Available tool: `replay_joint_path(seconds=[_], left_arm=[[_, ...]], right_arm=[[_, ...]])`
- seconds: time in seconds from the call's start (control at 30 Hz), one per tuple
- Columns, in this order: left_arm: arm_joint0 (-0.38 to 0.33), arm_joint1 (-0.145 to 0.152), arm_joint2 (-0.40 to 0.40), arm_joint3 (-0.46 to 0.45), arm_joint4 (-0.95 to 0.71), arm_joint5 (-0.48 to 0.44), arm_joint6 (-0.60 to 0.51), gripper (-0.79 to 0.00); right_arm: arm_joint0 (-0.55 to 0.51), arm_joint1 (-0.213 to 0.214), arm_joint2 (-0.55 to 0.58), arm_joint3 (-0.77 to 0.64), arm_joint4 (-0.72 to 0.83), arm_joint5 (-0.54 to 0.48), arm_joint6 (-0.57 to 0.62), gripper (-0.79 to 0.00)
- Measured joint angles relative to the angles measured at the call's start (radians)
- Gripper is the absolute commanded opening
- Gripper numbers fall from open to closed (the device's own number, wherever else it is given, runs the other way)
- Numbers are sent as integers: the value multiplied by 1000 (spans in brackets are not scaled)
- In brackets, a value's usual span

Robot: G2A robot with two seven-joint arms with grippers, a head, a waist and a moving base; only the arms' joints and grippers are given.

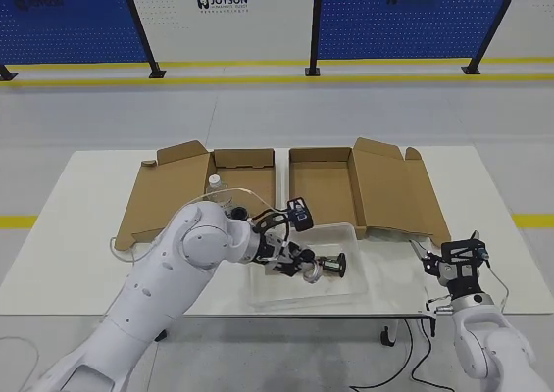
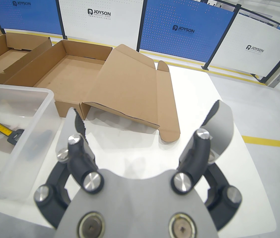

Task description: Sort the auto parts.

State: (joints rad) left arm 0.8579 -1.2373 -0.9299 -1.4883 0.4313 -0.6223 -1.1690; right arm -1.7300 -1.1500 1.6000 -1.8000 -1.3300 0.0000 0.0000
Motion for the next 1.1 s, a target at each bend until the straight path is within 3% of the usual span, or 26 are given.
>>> replay_joint_path(seconds=[0.37,0.7,0.9,1.1], left_arm=[[-3,21,-14,-12,45,26,-11,-785],[-36,28,-26,43,139,70,88,-785],[-52,29,-41,82,264,183,212,-785],[-46,29,-12,85,523,359,293,-785]], right_arm=[[0,0,0,0,0,0,0,0],[0,0,0,0,0,0,0,0],[0,0,0,0,0,0,0,0],[0,0,0,0,0,0,0,0]])
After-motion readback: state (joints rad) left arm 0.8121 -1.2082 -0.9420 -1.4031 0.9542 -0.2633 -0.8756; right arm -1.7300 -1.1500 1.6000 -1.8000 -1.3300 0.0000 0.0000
